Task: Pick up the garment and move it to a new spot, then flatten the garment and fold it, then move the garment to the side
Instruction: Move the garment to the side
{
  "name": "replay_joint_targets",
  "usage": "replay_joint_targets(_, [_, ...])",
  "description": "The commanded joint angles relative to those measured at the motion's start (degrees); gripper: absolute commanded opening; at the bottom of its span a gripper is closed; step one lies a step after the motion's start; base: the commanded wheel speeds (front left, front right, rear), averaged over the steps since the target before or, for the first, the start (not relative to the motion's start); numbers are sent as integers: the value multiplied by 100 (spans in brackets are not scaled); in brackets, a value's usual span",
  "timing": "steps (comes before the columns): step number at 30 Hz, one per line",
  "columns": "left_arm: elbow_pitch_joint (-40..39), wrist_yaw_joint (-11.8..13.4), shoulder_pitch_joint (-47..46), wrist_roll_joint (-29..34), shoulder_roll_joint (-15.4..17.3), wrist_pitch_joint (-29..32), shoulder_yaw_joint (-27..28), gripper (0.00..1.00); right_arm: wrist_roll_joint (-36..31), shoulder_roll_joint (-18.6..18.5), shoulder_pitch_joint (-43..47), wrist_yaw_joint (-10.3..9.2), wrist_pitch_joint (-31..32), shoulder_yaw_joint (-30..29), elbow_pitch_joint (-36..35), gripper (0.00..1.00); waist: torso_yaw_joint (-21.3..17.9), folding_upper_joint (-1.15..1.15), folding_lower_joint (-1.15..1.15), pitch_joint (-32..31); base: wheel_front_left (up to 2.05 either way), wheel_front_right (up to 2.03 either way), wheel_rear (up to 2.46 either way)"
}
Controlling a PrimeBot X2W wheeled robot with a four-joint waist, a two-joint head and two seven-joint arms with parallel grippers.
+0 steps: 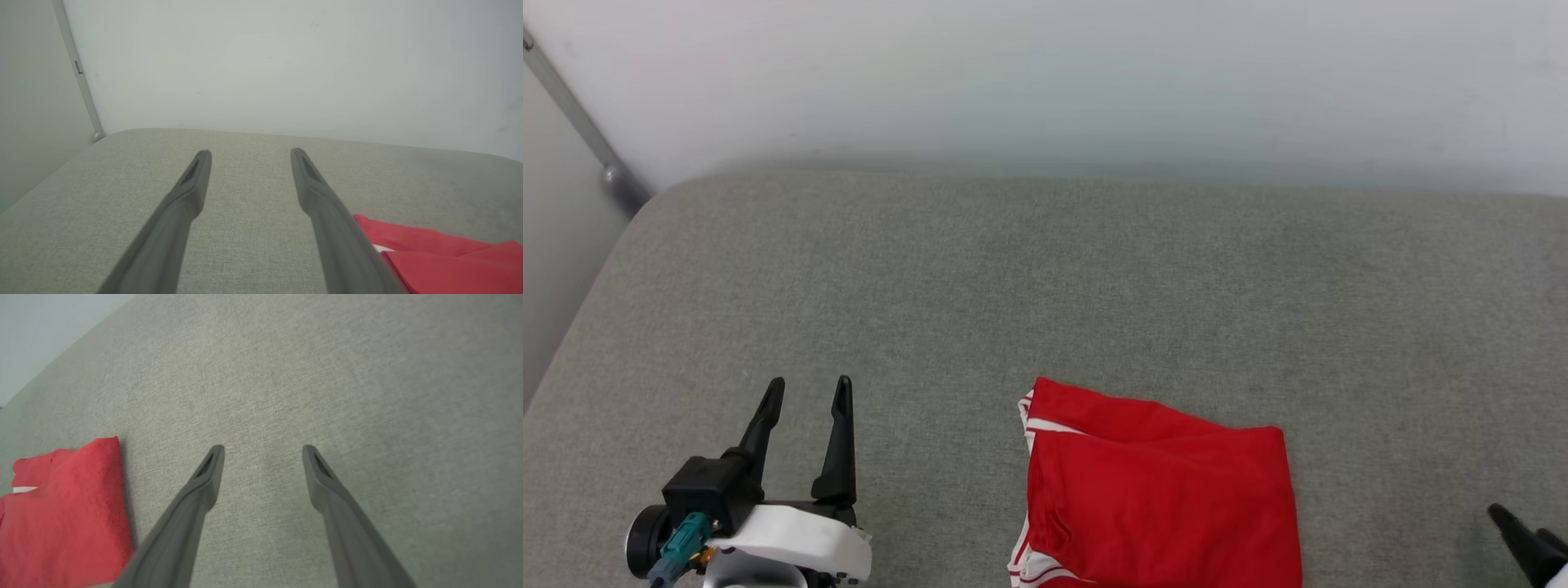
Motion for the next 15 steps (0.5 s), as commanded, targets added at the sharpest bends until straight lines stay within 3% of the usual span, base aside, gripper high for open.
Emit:
replay_joint_targets(1, [-12,-25,-80,38,-28,-28,16,100,151,25,-110,-2,174,34,38,100,134,0,0,162,0,0,0])
replay_joint_targets(7, [39,-87,-252,99,-138,-36,55,100,1444,460,-343,-2,1821,512,178,100,244,0,0,434,0,0,0])
replay_joint_targets(15, [134,-219,-433,161,-192,-40,21,100,2358,748,-719,-4,2064,1239,770,100,295,0,0,625,0,0,0])
